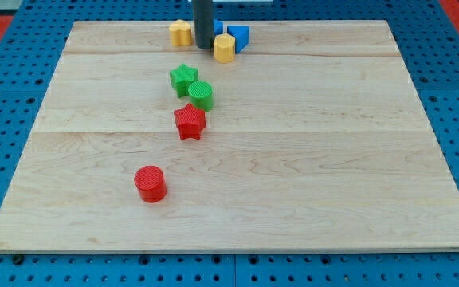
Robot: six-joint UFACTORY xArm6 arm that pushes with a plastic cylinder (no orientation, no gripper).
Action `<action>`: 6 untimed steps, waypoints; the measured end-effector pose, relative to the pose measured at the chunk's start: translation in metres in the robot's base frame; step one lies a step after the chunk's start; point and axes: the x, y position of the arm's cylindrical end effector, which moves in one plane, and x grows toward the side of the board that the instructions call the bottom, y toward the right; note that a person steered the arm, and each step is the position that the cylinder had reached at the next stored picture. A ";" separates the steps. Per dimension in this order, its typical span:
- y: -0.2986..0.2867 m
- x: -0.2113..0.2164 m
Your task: Push the yellow hexagon at the bottom side of blue cube
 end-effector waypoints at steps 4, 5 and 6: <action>0.146 0.049; 0.136 0.033; 0.086 0.030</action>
